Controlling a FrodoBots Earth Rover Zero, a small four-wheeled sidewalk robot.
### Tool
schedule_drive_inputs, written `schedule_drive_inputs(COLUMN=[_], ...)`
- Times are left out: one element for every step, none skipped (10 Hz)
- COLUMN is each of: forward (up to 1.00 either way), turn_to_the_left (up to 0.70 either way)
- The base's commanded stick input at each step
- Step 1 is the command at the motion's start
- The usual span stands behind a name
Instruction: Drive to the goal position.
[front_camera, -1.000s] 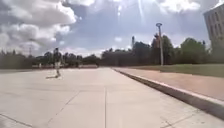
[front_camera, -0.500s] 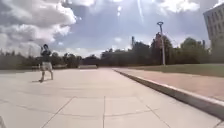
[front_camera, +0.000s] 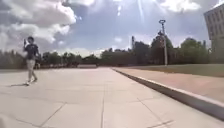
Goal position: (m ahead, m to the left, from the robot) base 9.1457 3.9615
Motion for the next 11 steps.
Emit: schedule_drive_inputs(forward=[0.7,0.7,0.7,0.7,0.7,0.7,0.7,0.7,0.7,0.7,0.7], turn_to_the_left=[0.0,0.0,0.0,0.0,0.0,0.0,0.0,0.0,0.0,0.0,0.0])
